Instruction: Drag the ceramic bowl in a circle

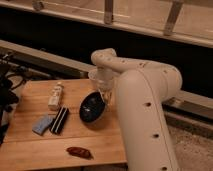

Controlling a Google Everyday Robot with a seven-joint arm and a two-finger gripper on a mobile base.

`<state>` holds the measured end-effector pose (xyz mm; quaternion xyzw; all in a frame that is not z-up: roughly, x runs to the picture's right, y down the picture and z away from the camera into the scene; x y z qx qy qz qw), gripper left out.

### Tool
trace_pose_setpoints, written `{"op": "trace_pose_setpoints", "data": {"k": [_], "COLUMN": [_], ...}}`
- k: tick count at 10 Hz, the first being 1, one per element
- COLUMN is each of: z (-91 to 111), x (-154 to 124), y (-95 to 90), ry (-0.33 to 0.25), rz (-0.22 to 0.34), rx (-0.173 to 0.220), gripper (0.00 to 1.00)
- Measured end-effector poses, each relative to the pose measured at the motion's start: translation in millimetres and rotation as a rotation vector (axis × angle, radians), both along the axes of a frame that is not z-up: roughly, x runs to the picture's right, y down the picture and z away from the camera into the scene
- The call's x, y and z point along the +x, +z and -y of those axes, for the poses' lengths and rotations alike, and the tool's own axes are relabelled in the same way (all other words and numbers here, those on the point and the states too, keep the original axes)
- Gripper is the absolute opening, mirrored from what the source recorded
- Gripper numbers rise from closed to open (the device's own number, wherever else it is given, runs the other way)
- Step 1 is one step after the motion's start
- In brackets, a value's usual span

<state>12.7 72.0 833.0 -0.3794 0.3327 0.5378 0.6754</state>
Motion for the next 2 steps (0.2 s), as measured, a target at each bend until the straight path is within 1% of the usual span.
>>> {"op": "trace_pose_setpoints", "data": {"k": [2], "z": [-2.7], "x": [5.3], "y": [-4.7], "ry": [0.000], "rz": [-0.001], "rx": [0.001], "gripper": [0.72]}}
